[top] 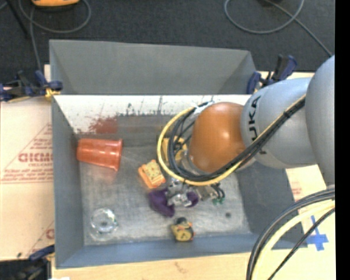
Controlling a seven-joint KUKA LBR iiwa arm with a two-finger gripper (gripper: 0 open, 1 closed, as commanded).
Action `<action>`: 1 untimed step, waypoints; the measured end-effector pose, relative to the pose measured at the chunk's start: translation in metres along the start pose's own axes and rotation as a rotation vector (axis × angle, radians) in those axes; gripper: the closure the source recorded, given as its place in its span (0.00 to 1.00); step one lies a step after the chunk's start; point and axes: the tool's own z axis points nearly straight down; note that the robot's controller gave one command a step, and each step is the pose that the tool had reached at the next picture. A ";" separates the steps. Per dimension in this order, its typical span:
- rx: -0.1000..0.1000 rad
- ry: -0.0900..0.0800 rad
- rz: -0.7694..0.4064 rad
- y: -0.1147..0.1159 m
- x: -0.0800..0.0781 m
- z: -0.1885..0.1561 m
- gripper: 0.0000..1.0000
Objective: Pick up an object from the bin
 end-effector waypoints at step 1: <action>0.000 0.000 0.001 0.000 0.000 0.000 1.00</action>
Offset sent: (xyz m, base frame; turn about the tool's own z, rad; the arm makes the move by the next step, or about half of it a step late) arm -0.0030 -0.0127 0.0936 0.0508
